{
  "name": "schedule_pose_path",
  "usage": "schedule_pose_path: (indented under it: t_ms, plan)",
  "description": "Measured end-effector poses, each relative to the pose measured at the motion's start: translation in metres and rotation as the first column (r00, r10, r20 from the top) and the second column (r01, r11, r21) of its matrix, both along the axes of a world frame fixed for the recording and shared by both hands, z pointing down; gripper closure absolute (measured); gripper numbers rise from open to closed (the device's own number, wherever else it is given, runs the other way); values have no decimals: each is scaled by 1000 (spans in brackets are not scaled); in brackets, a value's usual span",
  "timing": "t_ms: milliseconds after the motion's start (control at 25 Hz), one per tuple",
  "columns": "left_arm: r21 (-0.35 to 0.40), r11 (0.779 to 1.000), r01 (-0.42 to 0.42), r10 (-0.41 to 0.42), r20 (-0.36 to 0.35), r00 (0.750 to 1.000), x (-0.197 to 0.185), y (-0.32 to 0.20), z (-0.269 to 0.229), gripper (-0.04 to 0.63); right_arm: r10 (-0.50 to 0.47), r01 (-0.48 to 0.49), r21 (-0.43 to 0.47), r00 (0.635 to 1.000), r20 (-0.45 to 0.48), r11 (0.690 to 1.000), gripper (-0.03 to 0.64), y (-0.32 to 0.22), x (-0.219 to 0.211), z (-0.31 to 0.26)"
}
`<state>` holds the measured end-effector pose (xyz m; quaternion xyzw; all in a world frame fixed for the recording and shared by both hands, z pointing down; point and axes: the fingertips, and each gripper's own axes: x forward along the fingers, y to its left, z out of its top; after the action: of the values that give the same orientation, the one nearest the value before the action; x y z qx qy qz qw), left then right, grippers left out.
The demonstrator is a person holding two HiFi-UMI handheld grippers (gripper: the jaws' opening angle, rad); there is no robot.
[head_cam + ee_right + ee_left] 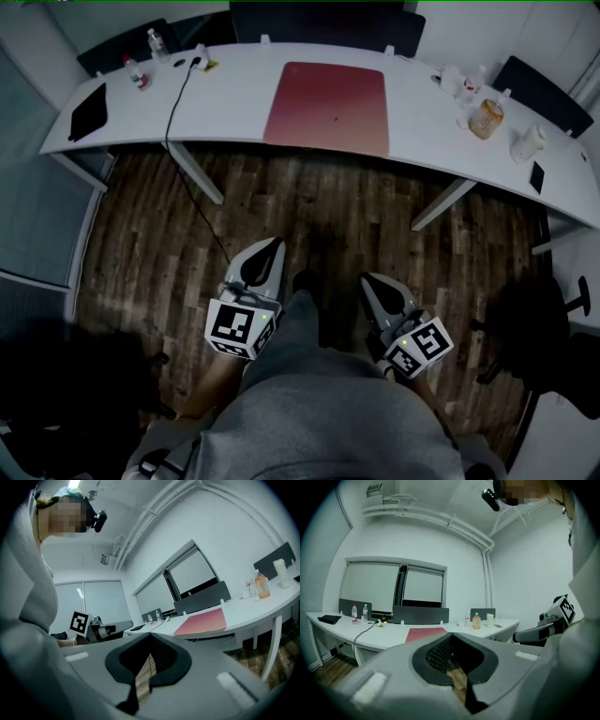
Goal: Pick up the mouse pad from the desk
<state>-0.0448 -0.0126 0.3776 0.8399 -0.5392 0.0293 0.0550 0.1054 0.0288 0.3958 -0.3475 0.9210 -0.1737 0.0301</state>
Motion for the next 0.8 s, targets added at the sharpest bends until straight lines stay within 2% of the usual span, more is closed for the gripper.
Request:
schedule_pose_path:
  t_ms: [160, 800]
  plan:
    - [24, 1000, -14, 14, 3, 1000, 0, -32, -8, 595, 16, -16, 19, 1000, -4, 1000, 615, -32, 1, -3]
    - [17, 998, -64, 64, -6, 998, -25, -150, -10, 595, 74, -73, 40, 997, -26, 997, 615, -148, -25, -14]
